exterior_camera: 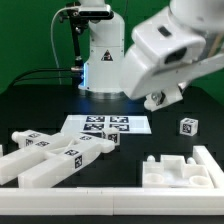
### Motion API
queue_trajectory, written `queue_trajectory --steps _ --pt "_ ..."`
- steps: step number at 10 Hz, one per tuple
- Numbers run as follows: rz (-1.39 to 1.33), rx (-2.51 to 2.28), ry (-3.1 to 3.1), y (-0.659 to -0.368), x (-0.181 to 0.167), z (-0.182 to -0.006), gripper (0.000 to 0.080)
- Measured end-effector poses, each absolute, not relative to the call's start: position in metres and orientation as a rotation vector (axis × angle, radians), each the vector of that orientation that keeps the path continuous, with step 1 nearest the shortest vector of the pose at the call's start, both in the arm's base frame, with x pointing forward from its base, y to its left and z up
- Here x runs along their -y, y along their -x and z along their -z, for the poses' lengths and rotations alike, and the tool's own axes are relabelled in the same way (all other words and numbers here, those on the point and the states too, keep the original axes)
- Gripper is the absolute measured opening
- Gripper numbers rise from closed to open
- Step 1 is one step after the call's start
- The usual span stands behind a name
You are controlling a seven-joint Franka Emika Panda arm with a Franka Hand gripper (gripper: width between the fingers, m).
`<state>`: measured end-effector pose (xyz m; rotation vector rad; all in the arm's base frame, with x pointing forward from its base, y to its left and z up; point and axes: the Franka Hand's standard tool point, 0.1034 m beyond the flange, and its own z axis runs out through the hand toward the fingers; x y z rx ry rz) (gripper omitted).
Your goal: Assemble chair
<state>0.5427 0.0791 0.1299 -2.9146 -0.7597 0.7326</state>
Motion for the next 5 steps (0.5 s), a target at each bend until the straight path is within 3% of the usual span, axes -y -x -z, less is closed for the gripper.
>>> queue_trajectory --steps 5 --pt "-0.250 0.656 2.984 -0.568 -0.083 -0.131 0.0285"
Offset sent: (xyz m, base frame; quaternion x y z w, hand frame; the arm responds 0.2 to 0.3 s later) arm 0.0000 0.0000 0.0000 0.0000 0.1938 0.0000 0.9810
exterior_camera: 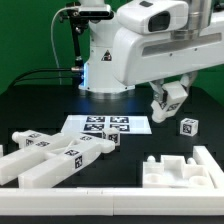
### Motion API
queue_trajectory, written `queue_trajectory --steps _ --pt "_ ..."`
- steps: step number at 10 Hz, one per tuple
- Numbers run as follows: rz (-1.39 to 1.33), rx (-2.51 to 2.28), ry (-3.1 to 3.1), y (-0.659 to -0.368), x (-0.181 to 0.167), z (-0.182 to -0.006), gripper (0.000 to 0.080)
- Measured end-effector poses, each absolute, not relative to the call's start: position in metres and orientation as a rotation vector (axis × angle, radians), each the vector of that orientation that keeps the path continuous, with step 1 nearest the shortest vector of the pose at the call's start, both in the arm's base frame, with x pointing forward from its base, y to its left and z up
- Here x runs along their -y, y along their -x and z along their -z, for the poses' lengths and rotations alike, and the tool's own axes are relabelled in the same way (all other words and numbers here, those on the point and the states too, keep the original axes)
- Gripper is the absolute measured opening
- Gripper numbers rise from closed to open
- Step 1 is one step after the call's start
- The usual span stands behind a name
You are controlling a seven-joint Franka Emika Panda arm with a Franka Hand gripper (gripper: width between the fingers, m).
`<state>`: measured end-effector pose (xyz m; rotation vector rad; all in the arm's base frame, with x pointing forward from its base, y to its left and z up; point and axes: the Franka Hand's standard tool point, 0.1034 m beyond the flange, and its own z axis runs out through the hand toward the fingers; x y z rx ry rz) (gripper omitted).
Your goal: Assemble chair
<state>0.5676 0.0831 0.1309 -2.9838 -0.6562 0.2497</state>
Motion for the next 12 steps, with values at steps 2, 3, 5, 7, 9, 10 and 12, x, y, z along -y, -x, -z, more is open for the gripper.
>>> queue_trajectory --steps 2,3,5,7,9,10,12 --pt "0.037 0.691 2.946 -0.600 -0.083 -0.145 0.0285" --pt "0.163 0.677 2.950 -0.599 -0.078 -0.148 0.0285" --pt "0.366 0.670 2.961 -0.602 -0.066 -0.142 0.0285" --pt "0.629 0.715 2.971 -0.616 -0.054 -0.135 0.0285" --pt "0.887 0.729 2.957 -0.633 -0.067 -0.131 0.0285" --pt "0.886 0.727 2.960 -0.628 -0.067 -0.126 0.0285" --pt "0.884 0.726 2.960 -0.629 -0.066 -0.126 0.0285"
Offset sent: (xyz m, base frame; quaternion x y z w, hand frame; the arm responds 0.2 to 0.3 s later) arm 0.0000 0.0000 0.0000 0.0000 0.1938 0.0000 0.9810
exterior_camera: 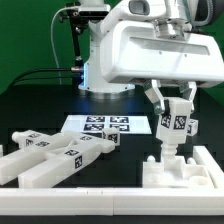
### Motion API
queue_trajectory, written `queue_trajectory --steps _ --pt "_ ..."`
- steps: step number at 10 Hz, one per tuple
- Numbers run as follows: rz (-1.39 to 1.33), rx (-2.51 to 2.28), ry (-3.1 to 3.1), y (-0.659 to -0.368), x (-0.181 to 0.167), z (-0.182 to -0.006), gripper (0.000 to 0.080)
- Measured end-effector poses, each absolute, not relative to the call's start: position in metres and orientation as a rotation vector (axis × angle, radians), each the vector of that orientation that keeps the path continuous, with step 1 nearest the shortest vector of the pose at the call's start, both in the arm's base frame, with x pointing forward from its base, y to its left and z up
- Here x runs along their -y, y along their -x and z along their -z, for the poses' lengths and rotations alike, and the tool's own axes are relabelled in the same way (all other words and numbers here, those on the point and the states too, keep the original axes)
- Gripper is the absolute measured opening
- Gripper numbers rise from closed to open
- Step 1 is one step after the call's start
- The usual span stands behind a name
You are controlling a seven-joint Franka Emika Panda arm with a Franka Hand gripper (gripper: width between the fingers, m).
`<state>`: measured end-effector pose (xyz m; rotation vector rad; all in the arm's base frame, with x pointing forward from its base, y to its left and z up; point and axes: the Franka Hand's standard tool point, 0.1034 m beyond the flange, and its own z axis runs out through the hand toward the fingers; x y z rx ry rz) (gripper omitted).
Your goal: Assemble chair
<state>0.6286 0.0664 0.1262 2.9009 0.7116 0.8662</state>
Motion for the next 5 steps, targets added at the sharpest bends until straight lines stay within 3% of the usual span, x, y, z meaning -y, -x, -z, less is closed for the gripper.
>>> queue_trajectory --steps 5 --pt "-0.831 -0.566 -3.032 -0.634 -0.107 -0.116 0.0285"
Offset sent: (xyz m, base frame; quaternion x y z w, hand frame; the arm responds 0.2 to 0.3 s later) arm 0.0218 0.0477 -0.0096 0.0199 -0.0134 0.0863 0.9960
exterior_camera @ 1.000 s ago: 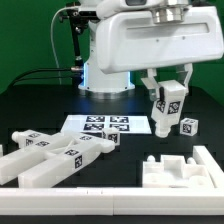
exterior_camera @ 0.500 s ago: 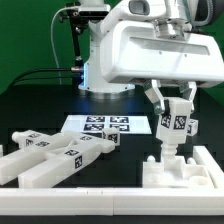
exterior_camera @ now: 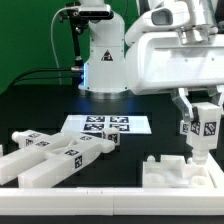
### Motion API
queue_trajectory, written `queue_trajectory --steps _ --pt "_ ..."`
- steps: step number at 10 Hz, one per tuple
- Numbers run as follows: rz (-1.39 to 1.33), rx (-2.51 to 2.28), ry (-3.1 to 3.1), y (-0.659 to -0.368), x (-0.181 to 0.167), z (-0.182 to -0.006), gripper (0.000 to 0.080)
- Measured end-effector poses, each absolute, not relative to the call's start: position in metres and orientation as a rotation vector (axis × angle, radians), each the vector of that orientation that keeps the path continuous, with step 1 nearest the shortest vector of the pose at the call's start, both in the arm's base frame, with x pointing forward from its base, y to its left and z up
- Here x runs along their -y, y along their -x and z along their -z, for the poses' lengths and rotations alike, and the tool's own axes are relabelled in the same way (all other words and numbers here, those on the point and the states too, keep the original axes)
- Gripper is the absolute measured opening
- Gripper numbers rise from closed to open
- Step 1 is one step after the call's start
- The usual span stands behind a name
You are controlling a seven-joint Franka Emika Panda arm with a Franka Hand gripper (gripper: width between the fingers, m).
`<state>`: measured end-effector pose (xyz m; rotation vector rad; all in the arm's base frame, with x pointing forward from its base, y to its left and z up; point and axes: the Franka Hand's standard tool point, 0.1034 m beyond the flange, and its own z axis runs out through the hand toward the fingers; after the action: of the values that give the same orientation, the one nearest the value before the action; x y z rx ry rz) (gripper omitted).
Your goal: Assemble chair
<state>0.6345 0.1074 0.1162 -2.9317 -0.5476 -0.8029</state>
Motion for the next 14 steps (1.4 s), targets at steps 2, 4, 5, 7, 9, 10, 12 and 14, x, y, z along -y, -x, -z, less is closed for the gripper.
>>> queue_trajectory --steps 2,4,5,7,9,10,12,14 --pt "0.789 0.544 2.934 -0.633 -0.107 -0.110 0.0285" --pt "0.781 0.546 2.933 -0.632 -0.111 -0.101 0.0285" --pt "0.775 0.547 2.934 -0.630 -0.111 -0.096 0.0285" --pt "0.780 0.542 2.934 -0.634 -0.110 -0.093 0.0285" --pt "0.783 0.544 2.932 -0.636 -0.112 -0.093 0.0285" --pt "0.789 0.539 2.933 -0.638 -0.110 -0.093 0.0285" --pt "0.817 0.534 2.933 -0.640 -0.108 -0.093 0.0285" --pt "0.826 0.530 2.932 -0.642 -0.108 -0.093 0.0285"
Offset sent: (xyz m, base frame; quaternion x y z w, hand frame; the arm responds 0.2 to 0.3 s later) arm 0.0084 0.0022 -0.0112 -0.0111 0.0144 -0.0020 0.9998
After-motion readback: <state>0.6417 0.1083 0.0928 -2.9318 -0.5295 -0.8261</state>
